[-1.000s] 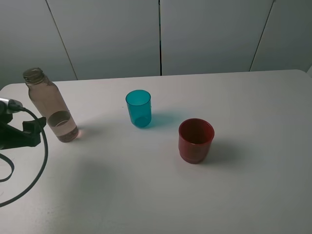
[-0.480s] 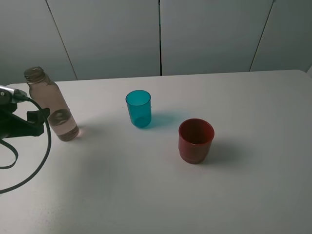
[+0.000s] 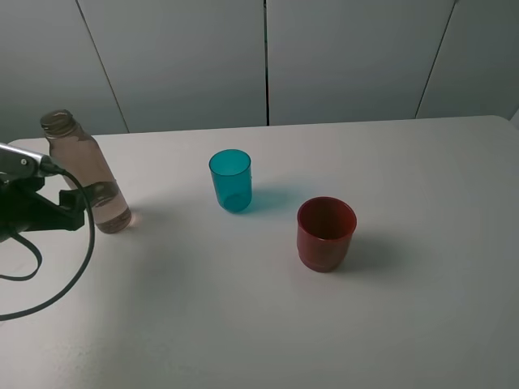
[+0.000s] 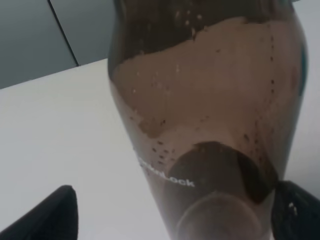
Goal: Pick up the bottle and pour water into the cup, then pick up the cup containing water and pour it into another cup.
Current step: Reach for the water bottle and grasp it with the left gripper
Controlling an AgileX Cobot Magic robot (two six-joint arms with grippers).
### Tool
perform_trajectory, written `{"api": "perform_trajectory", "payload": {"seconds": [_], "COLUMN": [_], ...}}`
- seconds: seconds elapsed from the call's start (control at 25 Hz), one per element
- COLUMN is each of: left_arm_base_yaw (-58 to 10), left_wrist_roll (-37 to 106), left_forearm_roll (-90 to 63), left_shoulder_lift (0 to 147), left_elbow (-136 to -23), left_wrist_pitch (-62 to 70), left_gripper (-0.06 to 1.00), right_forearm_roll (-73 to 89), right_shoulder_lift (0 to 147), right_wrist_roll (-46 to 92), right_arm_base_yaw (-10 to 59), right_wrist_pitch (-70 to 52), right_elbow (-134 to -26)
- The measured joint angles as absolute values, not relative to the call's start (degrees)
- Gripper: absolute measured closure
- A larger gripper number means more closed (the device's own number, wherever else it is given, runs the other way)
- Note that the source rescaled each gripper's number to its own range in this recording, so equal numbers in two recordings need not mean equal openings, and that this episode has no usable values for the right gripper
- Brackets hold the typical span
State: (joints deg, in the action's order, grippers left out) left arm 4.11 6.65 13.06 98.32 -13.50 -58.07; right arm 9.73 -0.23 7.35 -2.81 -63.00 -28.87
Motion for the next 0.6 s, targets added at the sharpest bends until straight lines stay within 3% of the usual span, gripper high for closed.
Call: {"api": "perform_trajectory", "payload": {"seconds": [0.6], "left_arm_base_yaw": [4.11], "left_wrist_roll": [6.65], "left_forearm_roll": [16.39], "left_shoulder_lift": [102.94], "left_elbow": [-18.19], "left_wrist_pitch": [-59.51], "left_gripper": [0.01], "right_forearm_roll": [9.73], "right_shoulder_lift": [-0.23], "right_wrist_roll": [7.35], "right_arm_base_yaw": [-2.81], "right_wrist_pitch": [-63.0], "right_elbow": [-28.87]}}
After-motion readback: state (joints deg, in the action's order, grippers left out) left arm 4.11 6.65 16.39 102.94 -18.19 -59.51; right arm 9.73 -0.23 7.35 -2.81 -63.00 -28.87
